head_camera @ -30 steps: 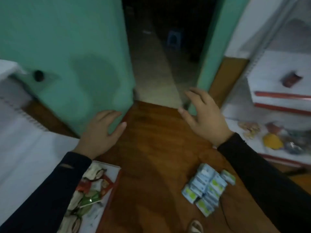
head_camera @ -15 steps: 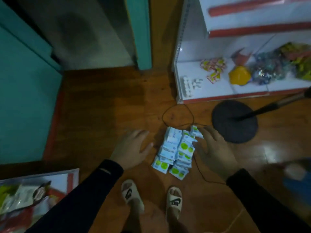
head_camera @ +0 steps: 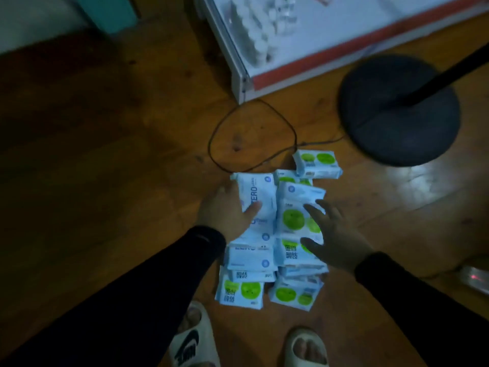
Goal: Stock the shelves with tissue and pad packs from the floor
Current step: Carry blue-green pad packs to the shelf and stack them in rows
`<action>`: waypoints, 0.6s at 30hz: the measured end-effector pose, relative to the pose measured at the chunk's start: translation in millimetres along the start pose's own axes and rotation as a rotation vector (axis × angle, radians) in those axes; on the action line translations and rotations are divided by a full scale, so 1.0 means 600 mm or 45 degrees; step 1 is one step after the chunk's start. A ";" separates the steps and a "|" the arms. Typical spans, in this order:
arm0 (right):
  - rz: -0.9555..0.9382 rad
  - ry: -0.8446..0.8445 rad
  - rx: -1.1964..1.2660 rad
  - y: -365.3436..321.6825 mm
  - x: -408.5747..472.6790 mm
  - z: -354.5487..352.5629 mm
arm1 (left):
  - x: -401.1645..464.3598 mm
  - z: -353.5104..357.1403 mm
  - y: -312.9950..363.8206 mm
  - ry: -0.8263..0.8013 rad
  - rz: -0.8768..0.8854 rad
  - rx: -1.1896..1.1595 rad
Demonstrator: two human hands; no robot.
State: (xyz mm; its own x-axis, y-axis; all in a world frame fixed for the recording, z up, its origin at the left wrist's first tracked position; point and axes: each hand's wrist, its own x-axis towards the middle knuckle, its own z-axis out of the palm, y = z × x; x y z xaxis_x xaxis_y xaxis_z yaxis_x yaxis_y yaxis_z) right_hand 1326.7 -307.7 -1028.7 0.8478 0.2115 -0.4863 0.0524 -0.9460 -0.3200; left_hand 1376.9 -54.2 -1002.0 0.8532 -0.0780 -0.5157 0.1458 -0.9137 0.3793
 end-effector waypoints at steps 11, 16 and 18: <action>0.021 0.055 0.090 0.001 0.026 0.053 | 0.082 0.070 0.040 0.060 -0.140 -0.464; -0.107 0.098 0.070 -0.063 -0.033 -0.165 | -0.017 -0.128 0.071 0.121 0.042 -0.239; -0.184 0.148 0.039 -0.115 -0.058 -0.280 | -0.074 -0.243 0.079 0.175 0.133 -0.189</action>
State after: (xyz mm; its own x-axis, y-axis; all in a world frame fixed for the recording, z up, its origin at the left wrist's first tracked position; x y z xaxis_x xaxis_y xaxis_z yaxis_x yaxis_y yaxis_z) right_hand 1382.3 -291.3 -853.2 0.8879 0.3131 -0.3370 0.1633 -0.8994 -0.4054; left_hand 1419.1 -36.0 -849.2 0.9263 -0.1049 -0.3619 0.1161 -0.8342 0.5391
